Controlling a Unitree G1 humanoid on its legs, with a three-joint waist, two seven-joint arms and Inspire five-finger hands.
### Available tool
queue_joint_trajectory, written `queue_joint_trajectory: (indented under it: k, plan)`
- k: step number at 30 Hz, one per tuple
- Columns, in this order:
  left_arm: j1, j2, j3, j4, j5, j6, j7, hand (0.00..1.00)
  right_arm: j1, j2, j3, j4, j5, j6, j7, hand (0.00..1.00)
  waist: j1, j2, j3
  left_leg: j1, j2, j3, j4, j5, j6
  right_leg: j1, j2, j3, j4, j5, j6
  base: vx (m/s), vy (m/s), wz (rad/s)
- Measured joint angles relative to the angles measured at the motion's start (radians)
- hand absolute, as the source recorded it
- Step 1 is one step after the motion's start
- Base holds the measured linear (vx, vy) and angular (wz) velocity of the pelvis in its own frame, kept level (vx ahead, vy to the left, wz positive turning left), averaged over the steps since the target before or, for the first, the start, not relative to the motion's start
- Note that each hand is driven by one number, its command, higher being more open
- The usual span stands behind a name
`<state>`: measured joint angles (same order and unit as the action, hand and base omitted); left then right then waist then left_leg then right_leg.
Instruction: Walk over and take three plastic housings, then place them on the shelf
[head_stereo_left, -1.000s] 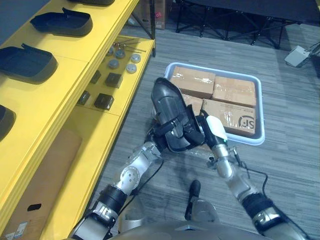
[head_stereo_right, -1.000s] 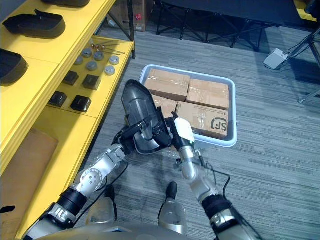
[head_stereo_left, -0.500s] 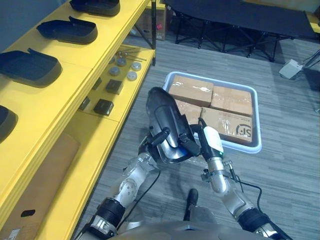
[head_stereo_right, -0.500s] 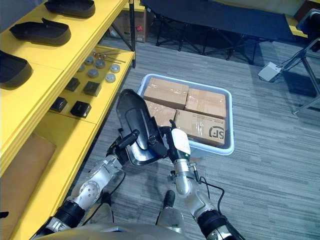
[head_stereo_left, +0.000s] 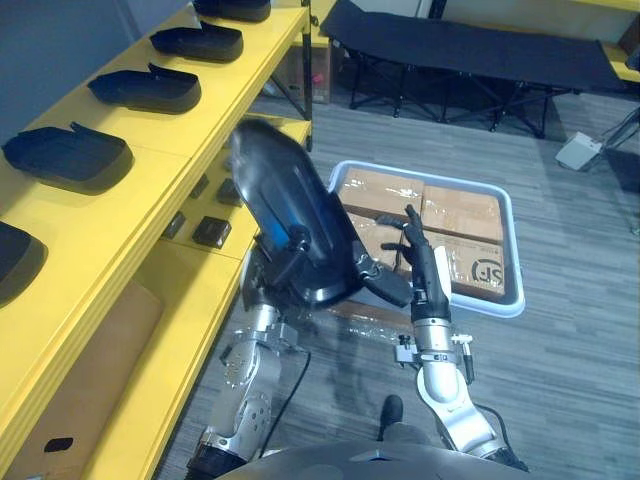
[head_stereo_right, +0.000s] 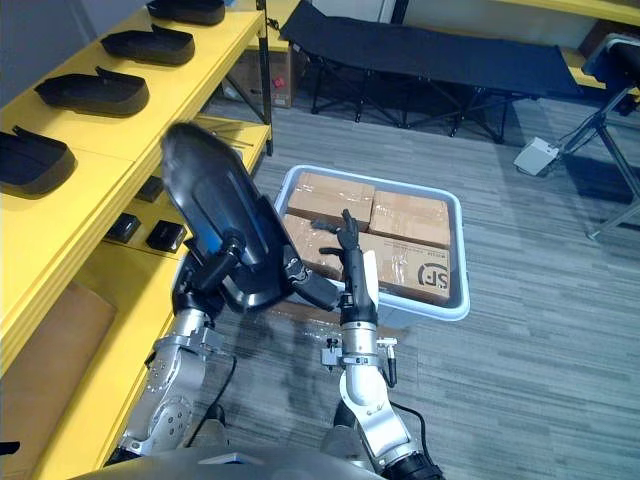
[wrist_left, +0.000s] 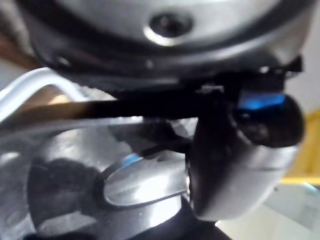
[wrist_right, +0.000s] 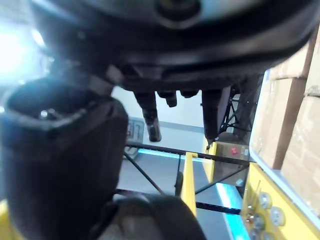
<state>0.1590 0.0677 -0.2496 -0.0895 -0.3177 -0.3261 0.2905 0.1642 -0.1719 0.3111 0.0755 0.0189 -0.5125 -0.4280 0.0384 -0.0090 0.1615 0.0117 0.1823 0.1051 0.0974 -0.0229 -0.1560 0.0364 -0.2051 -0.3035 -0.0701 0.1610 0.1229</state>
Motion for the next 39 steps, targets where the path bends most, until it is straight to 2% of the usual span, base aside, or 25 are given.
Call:
queue_joint_trajectory:
  k: [1, 4, 6, 9, 12, 15, 18, 23, 24, 26, 27, 28, 29, 30, 31, 32, 34, 35, 36, 39]
  plan:
    - [0.006, 0.0, 0.053, -0.001, 0.102, -0.022, 0.072, 0.0, 0.015, 0.022, -0.048, 0.0, 0.087, -0.029, 0.041, 1.0, -0.004, 0.004, -0.005, 0.002, 0.0, 0.0, -0.002, 0.0, 0.0, 0.001, 0.0, 0.0, 0.0, -0.001, 0.0, 0.0, 0.0, 0.0]
    - [0.048, 0.002, 0.195, 0.0, 0.322, -0.022, 0.244, 0.0, 0.062, 0.032, -0.163, 0.0, 0.317, -0.077, 0.152, 1.0, -0.016, 0.01, -0.008, 0.012, -0.001, 0.001, -0.019, 0.001, 0.006, 0.002, 0.0, -0.002, 0.0, -0.012, -0.006, 0.0, 0.0, 0.0]
    - [0.08, 0.009, 0.235, 0.0, 0.419, -0.02, 0.307, 0.0, 0.105, 0.031, -0.227, 0.0, 0.408, -0.092, 0.208, 1.0, -0.016, 0.013, -0.01, 0.013, -0.002, 0.0, -0.029, 0.006, 0.007, 0.002, -0.001, -0.007, -0.001, -0.015, -0.005, 0.0, 0.001, 0.05]
    - [0.112, 0.019, 0.241, 0.0, 0.482, 0.005, 0.363, 0.0, 0.134, 0.03, -0.268, 0.0, 0.47, -0.093, 0.271, 1.0, -0.017, 0.022, -0.016, 0.013, -0.004, -0.002, -0.037, 0.008, 0.008, 0.002, -0.002, -0.011, -0.004, -0.016, -0.005, 0.0, 0.002, 0.02]
    - [0.128, 0.015, 0.232, -0.001, 0.487, 0.006, 0.371, 0.0, 0.149, 0.029, -0.259, 0.0, 0.466, -0.086, 0.342, 1.0, -0.025, 0.036, -0.026, 0.014, -0.005, -0.006, -0.05, 0.018, 0.003, 0.002, -0.003, -0.017, -0.004, -0.017, -0.006, 0.02, 0.005, 0.05]
    - [0.138, -0.001, 0.242, -0.009, 0.472, 0.004, 0.381, 0.0, 0.167, 0.029, -0.26, 0.0, 0.457, -0.042, 0.392, 1.0, -0.018, 0.051, -0.035, 0.013, -0.007, -0.014, -0.051, 0.023, 0.002, 0.004, -0.003, -0.023, -0.004, -0.019, -0.004, 0.03, 0.007, 0.06]
    - [0.209, -0.041, 0.301, -0.095, 0.468, -0.006, 0.408, 0.0, 0.174, 0.028, -0.26, 0.021, 0.457, 0.015, 0.411, 1.0, -0.019, 0.057, -0.037, 0.013, -0.007, -0.027, -0.047, 0.02, 0.007, 0.013, -0.004, -0.036, 0.002, -0.027, 0.002, 0.02, 0.005, 0.12]
    - [0.284, -0.096, 0.417, -0.238, 0.399, -0.047, 0.46, 0.0, 0.173, 0.008, -0.229, 0.087, 0.456, 0.133, 0.452, 1.0, -0.001, 0.081, -0.03, -0.007, -0.023, -0.123, -0.019, 0.006, 0.031, 0.058, -0.025, -0.133, 0.055, -0.081, 0.012, 0.0, 0.009, 0.58]
    - [0.296, -0.111, 0.446, -0.266, 0.372, -0.06, 0.461, 0.0, 0.174, 0.005, -0.214, 0.095, 0.442, 0.156, 0.459, 1.0, 0.017, 0.092, -0.03, -0.012, -0.03, -0.15, -0.017, 0.009, 0.037, 0.077, -0.031, -0.164, 0.056, -0.089, 0.017, -0.01, 0.008, 0.8]
    - [0.328, -0.132, 0.484, -0.311, 0.322, -0.084, 0.454, 0.0, 0.172, 0.004, -0.188, 0.104, 0.401, 0.179, 0.473, 1.0, 0.031, 0.107, -0.036, -0.031, -0.046, -0.192, -0.03, 0.024, 0.067, 0.099, -0.043, -0.227, 0.067, -0.103, 0.026, -0.02, -0.012, 0.98]
    - [0.347, -0.142, 0.503, -0.337, 0.284, -0.096, 0.433, 0.0, 0.175, 0.006, -0.175, 0.107, 0.375, 0.189, 0.483, 1.0, 0.037, 0.11, -0.036, -0.042, -0.054, -0.191, -0.043, 0.038, 0.137, 0.116, -0.06, -0.283, 0.093, -0.124, 0.028, 0.0, -0.047, 1.51]
    - [0.361, -0.143, 0.511, -0.351, 0.244, -0.117, 0.399, 0.0, 0.182, 0.01, -0.166, 0.108, 0.341, 0.198, 0.483, 1.0, 0.035, 0.109, -0.034, -0.053, -0.046, -0.141, -0.054, 0.058, 0.213, 0.145, -0.075, -0.356, 0.122, -0.149, 0.026, 0.01, -0.058, 1.77]
    - [0.362, -0.143, 0.511, -0.355, 0.23, -0.128, 0.38, 0.0, 0.185, 0.009, -0.164, 0.107, 0.338, 0.198, 0.483, 1.0, 0.033, 0.111, -0.034, -0.059, -0.034, -0.105, -0.056, 0.071, 0.234, 0.162, -0.077, -0.395, 0.136, -0.161, 0.028, 0.01, -0.065, 1.96]
    - [0.368, -0.147, 0.513, -0.355, 0.195, -0.155, 0.331, 0.0, 0.187, 0.01, -0.164, 0.108, 0.337, 0.199, 0.476, 1.0, 0.037, 0.109, -0.028, -0.068, -0.007, -0.022, -0.053, 0.094, 0.245, 0.192, -0.085, -0.469, 0.164, -0.178, 0.04, -0.01, -0.039, 1.57]
    - [0.376, -0.151, 0.514, -0.355, 0.186, -0.168, 0.313, 0.0, 0.187, 0.008, -0.166, 0.108, 0.336, 0.199, 0.468, 1.0, 0.04, 0.109, -0.027, -0.08, 0.008, 0.021, -0.043, 0.109, 0.236, 0.208, -0.088, -0.505, 0.176, -0.189, 0.046, -0.01, -0.011, 2.04]
    - [0.415, -0.171, 0.518, -0.355, 0.152, -0.21, 0.263, 0.0, 0.18, 0.005, -0.187, 0.109, 0.301, 0.194, 0.432, 1.0, 0.045, 0.126, -0.026, -0.093, 0.028, 0.084, -0.032, 0.158, 0.167, 0.253, -0.097, -0.579, 0.202, -0.212, 0.069, -0.01, 0.017, 1.43]
    - [0.445, -0.19, 0.524, -0.365, 0.123, -0.237, 0.251, 0.0, 0.172, 0.007, -0.202, 0.117, 0.302, 0.189, 0.409, 1.0, 0.061, 0.129, -0.025, -0.093, 0.019, 0.084, -0.033, 0.165, 0.109, 0.259, -0.111, -0.588, 0.211, -0.224, 0.073, 0.01, 0.069, 0.64]
    - [0.447, -0.188, 0.544, -0.386, 0.111, -0.245, 0.242, 0.0, 0.153, 0.023, -0.217, 0.131, 0.303, 0.166, 0.383, 1.0, 0.086, 0.117, -0.02, -0.096, 0.006, 0.087, -0.032, 0.163, 0.079, 0.257, -0.12, -0.576, 0.207, -0.225, 0.075, 0.03, 0.098, 0.07]
    - [0.447, -0.188, 0.548, -0.391, 0.11, -0.247, 0.241, 0.0, 0.152, 0.027, -0.216, 0.131, 0.303, 0.163, 0.38, 1.0, 0.087, 0.113, -0.017, -0.096, 0.003, 0.089, -0.032, 0.163, 0.079, 0.256, -0.123, -0.571, 0.206, -0.225, 0.075, 0.03, 0.105, 0.0]
    - [0.442, -0.188, 0.56, -0.417, 0.111, -0.274, 0.203, 0.0, 0.137, 0.06, -0.21, 0.131, 0.303, 0.13, 0.371, 1.0, 0.091, 0.073, 0.004, -0.096, -0.013, 0.118, -0.028, 0.153, 0.076, 0.231, -0.146, -0.531, 0.211, -0.226, 0.077, 0.01, 0.059, -0.17]
